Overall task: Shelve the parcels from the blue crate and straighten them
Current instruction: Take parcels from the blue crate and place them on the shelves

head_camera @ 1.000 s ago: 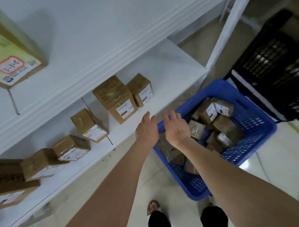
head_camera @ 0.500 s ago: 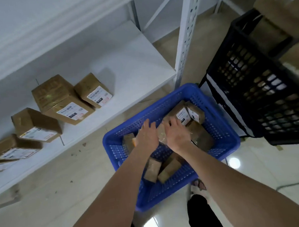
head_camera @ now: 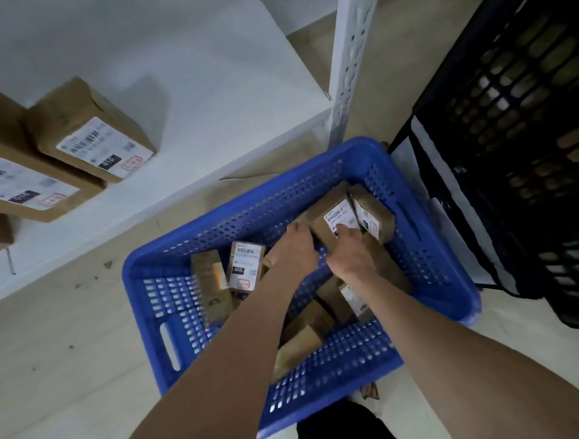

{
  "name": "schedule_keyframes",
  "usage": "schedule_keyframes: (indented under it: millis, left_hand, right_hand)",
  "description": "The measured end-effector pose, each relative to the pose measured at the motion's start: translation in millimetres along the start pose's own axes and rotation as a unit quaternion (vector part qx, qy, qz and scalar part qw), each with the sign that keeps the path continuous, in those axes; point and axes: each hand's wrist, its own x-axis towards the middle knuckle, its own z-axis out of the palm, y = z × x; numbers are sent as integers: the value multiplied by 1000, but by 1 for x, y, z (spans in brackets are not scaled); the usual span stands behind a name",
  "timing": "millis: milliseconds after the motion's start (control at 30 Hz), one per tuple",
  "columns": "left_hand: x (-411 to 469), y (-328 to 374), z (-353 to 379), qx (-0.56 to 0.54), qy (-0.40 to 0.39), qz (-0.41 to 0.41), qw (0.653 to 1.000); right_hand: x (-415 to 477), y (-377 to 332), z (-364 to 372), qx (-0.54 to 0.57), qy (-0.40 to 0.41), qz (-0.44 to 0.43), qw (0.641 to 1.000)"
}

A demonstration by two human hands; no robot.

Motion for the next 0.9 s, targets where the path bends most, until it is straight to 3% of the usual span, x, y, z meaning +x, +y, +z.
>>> schedule_keyframes:
  millis: [233, 433, 667, 900]
  left_hand:
    - [113, -7, 54, -90, 11, -21, 996]
    - [161, -14, 77, -99, 9, -34, 994]
    - [104, -32, 55, -126, 48, -67, 989]
    - [-18, -54, -53, -234, 97, -98, 962]
  right_hand:
    - [105, 40, 46, 95, 10, 18, 995]
    - [143, 58, 66, 157, 0, 18, 987]
    - [104, 36, 60, 150, -46, 15, 988]
    - [9, -37, 10, 126, -44, -19, 991]
